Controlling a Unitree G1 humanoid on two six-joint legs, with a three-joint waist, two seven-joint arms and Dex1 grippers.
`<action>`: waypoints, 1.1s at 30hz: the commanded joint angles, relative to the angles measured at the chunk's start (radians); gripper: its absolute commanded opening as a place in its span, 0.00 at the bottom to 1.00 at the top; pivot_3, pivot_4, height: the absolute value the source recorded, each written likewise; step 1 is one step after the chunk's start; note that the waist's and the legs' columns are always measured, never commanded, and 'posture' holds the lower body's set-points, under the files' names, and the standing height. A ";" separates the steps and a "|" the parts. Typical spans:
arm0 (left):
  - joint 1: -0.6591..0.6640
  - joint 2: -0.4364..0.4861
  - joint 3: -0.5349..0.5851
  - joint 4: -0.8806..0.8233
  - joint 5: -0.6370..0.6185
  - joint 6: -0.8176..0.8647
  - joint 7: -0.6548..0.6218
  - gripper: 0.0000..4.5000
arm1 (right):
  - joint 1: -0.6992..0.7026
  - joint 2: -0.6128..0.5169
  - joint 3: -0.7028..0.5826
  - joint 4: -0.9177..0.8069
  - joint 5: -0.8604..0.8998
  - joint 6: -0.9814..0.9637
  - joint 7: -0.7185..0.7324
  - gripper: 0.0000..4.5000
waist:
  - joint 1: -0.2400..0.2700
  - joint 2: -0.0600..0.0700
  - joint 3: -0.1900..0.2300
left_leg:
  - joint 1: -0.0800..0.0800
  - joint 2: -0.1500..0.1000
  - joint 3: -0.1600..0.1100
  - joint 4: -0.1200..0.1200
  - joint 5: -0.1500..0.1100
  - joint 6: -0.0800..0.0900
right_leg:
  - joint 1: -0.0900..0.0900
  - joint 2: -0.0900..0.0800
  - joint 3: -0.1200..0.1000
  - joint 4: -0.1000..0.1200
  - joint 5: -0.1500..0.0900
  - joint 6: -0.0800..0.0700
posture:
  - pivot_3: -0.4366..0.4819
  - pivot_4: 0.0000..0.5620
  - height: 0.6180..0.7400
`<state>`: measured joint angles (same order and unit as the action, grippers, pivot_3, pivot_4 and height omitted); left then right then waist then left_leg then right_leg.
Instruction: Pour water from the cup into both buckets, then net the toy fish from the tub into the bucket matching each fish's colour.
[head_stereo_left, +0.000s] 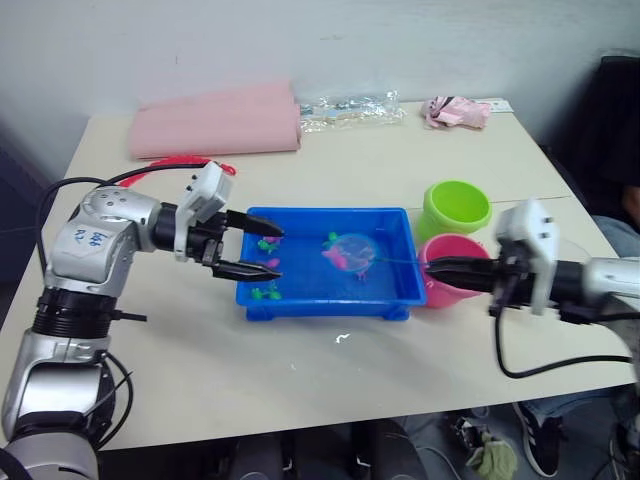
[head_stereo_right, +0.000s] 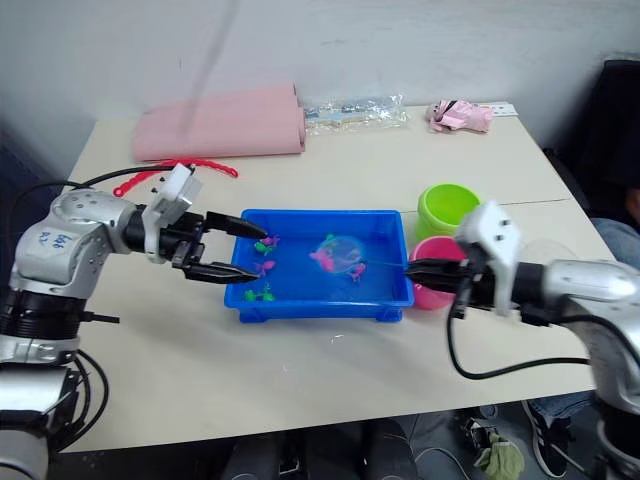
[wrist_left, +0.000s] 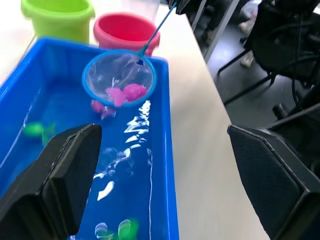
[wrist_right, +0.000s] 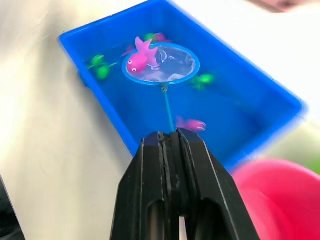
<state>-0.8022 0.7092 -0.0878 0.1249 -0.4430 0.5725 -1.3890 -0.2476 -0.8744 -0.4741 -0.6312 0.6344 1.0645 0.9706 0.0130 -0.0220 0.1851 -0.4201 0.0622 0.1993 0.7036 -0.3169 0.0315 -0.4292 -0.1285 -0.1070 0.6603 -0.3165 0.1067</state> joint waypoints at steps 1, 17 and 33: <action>-0.045 -0.046 -0.018 0.030 0.008 -0.040 0.002 0.98 | 0.050 -0.044 -0.205 -0.075 0.064 0.078 -0.048 0.00 | 0.006 0.000 0.000 | 0.000 0.000 0.000 0.000 0.000 0.000 | 0.000 0.000 0.000 0.000 0.000 0.000 | 0.48 0.27 0.98; -0.171 -0.196 -0.052 0.198 0.055 -0.169 -0.028 0.98 | 0.619 -0.192 -0.284 0.033 -0.793 -1.154 -0.127 0.00 | 0.004 -0.001 0.000 | 0.001 -0.001 0.001 0.000 0.000 0.000 | 0.001 0.000 0.000 -0.002 0.000 0.000 | 0.48 0.27 0.98; -0.165 -0.175 -0.048 0.209 0.097 -0.223 -0.044 0.98 | 0.576 -0.317 -0.331 0.330 -1.036 -1.905 -0.229 0.00 | -0.009 -0.001 0.000 | 0.008 0.000 -0.001 -0.001 0.001 0.000 | 0.005 0.000 0.002 -0.004 0.000 0.000 | 0.48 0.27 0.98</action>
<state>-0.9670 0.5190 -0.1478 0.3681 -0.3438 0.3550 -1.4292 0.3151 -1.1913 -0.8053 -0.2904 -0.4096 -0.7922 0.7371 0.0040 -0.0229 0.1850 -0.4098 0.0620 0.1983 0.7005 -0.3161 0.0313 -0.4215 -0.1282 -0.1047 0.6547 -0.3169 0.1070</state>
